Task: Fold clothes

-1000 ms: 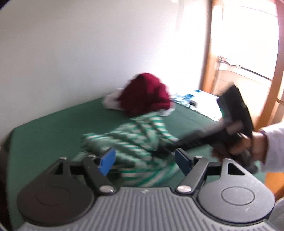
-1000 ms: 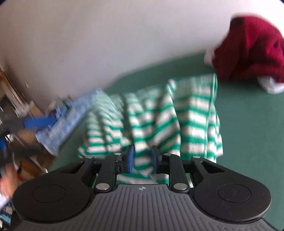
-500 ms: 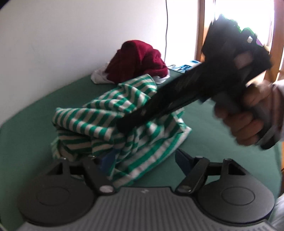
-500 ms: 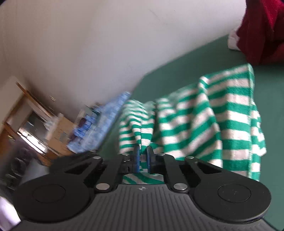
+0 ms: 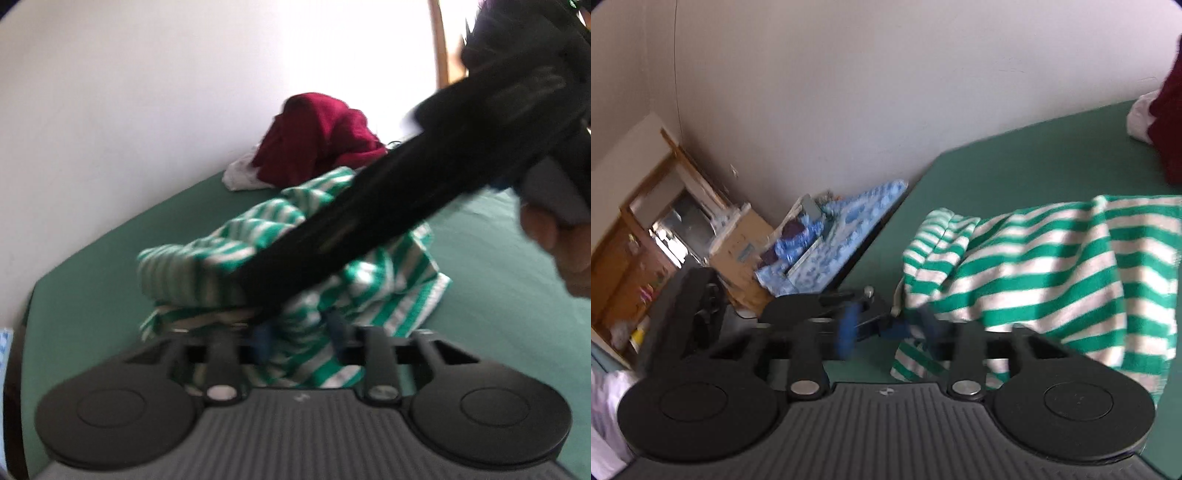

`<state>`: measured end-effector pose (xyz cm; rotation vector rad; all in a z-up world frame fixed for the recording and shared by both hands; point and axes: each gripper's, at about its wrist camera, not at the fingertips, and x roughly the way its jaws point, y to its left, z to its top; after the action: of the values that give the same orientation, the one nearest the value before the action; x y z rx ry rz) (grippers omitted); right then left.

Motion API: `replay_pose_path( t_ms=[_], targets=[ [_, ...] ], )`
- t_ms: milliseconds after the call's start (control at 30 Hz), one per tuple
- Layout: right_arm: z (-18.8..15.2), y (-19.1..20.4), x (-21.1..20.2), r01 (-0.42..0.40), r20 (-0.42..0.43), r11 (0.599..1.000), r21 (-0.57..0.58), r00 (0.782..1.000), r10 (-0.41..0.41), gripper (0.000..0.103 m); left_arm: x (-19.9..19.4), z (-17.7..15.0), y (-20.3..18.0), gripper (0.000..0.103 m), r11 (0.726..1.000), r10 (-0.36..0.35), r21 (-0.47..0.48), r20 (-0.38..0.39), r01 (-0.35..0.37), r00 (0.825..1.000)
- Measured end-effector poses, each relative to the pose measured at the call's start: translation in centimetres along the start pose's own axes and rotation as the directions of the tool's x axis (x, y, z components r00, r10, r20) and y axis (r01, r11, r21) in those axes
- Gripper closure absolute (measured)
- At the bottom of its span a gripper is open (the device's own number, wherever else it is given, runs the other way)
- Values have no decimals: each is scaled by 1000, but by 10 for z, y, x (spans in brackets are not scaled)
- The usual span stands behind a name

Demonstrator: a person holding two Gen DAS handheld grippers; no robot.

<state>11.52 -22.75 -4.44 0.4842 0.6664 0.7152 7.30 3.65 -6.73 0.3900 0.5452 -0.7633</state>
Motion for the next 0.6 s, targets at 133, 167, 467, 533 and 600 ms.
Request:
replay_pose_path(
  t_ms=[133, 167, 467, 533, 600],
  targets=[
    [-1, -30, -27, 83, 88, 994, 68, 992, -89, 57, -8, -2, 14, 87, 1000, 10, -7, 13, -10, 1000],
    [-4, -35, -28, 137, 75, 988, 67, 987, -142, 60, -9, -2, 16, 87, 1000, 8, -20, 16, -7, 1000],
    [-16, -52, -16, 369, 7, 930, 14, 930, -369, 103, -21, -9, 49, 91, 982, 15, -189, 13, -12, 1000],
    [-15, -46, -18, 349, 32, 937, 14, 936, -350, 103, -28, -18, 61, 103, 967, 33, -255, 10, -30, 999],
    [-15, -41, -19, 330, 58, 944, 13, 942, -330, 103, -35, -28, 73, 103, 942, 17, -334, 8, -13, 1000]
  ],
)
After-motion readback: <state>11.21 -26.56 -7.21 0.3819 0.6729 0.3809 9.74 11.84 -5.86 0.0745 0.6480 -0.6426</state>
